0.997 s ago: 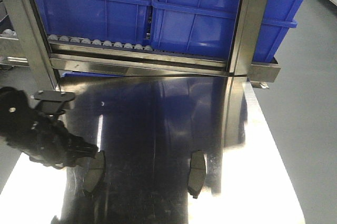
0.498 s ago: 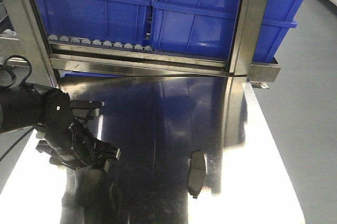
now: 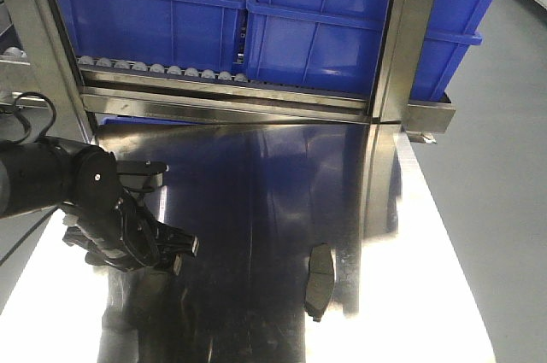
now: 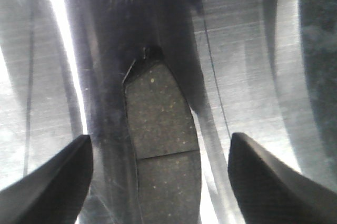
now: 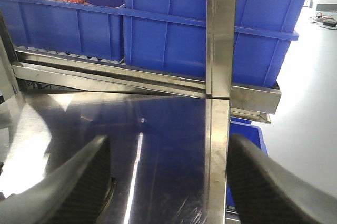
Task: Move and align brake pads A on conveyor
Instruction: 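Lower the left gripper onto the brake pad nearest it and close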
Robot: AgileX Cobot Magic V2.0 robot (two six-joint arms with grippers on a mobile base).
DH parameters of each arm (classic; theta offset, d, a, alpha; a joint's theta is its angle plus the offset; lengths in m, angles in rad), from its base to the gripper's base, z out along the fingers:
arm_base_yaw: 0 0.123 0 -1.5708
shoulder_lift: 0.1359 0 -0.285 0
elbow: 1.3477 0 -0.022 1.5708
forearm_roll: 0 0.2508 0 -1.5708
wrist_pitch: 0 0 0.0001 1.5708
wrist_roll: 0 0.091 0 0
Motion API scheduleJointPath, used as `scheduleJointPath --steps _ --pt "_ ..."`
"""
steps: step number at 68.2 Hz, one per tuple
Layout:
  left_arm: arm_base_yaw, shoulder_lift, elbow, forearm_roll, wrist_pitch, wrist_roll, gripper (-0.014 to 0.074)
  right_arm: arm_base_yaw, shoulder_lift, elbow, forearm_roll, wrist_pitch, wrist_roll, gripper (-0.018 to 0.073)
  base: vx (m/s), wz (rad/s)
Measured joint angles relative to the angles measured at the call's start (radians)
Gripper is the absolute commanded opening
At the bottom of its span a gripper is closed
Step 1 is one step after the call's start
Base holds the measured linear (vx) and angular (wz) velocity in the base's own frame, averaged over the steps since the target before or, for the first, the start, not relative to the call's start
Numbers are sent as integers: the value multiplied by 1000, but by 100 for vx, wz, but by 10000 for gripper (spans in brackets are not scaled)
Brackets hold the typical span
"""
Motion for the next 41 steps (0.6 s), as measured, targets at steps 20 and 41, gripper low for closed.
scheduleJointPath --steps 20,41 --pt "0 35 -4 3 11 -2 477 0 0 0 0 0 0 452 0 0" --pt "0 40 -9 6 14 -3 -8 0 0 0 0 0 0 452 0 0"
